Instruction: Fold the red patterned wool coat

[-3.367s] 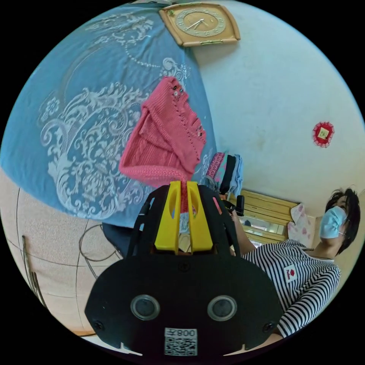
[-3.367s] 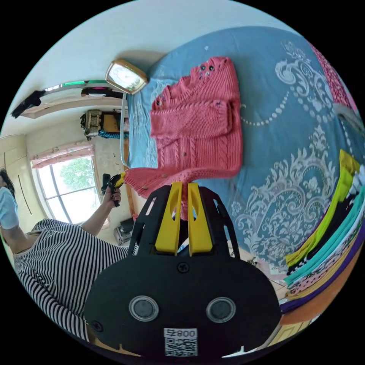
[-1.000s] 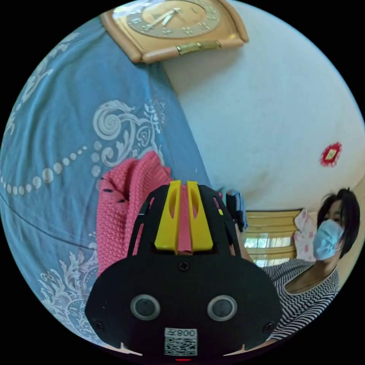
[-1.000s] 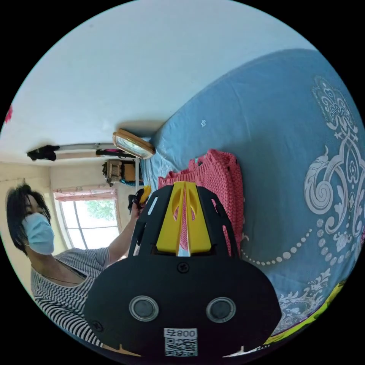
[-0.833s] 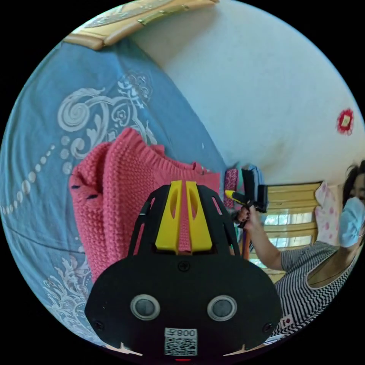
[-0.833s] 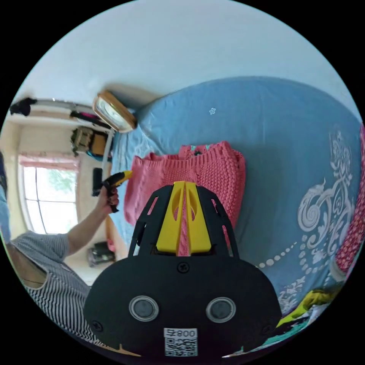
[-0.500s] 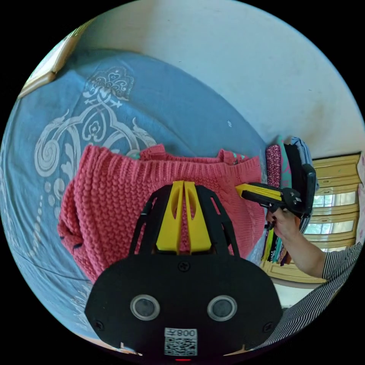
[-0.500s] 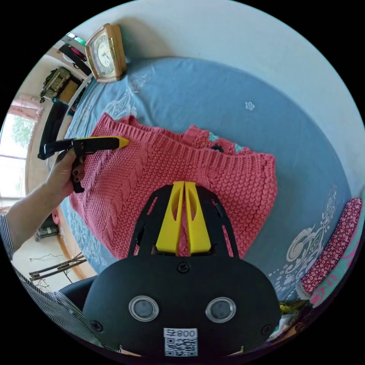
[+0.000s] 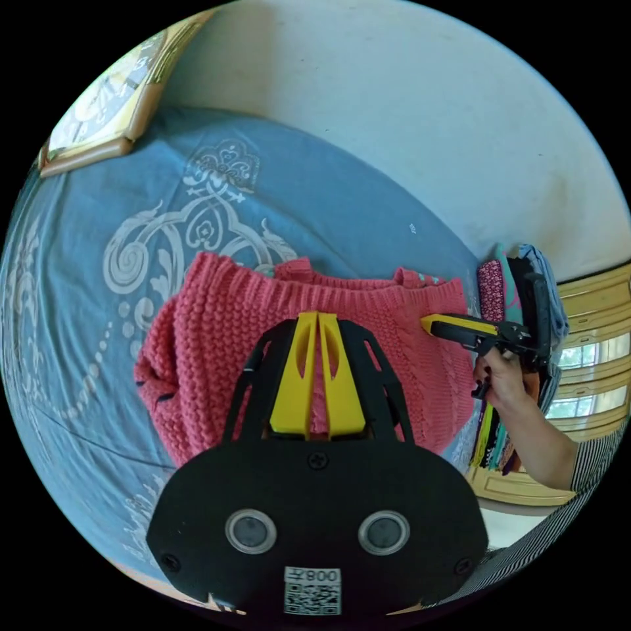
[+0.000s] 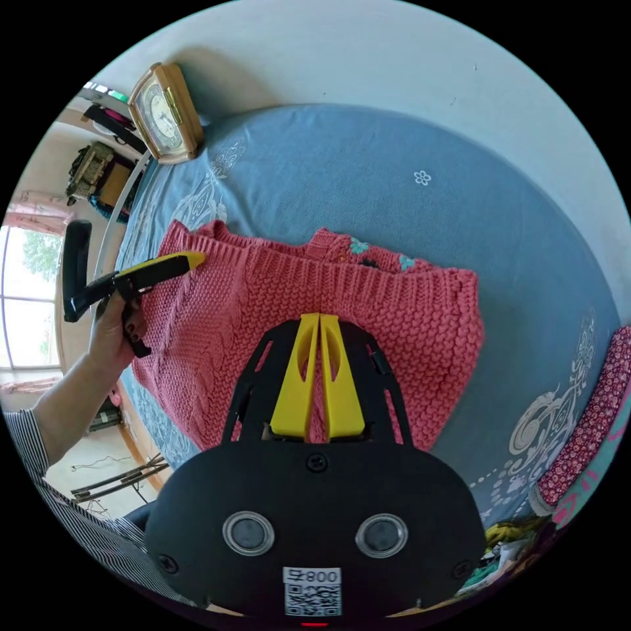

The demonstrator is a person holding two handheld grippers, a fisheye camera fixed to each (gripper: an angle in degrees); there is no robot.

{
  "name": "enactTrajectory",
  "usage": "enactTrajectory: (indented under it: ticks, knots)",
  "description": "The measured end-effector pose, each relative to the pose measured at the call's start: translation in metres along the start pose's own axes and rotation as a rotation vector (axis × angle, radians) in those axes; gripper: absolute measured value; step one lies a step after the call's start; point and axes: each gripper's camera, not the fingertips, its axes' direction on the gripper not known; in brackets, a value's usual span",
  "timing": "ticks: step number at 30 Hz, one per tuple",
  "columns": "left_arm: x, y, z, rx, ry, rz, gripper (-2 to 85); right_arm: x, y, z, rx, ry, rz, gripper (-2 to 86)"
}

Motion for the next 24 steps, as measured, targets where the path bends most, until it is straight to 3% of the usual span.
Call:
enactTrajectory:
  ticks: [9,16,24]
  knots:
    - [-0.045,0.104,-0.064,0.162,0.091,-0.122,5.4,0.01,0.077,-0.034,0.096,0.015,-0.011,0.2]
    - [-0.101,0.199,-0.071,0.065,0.116,-0.3,8.8,0.081,0.188,-0.053,0.077,-0.131,0.22,3.9]
    - [-0.13,0.232,-0.06,0.027,0.219,-0.308,5.4,0.13,0.26,-0.029,0.019,-0.228,0.343,6.0]
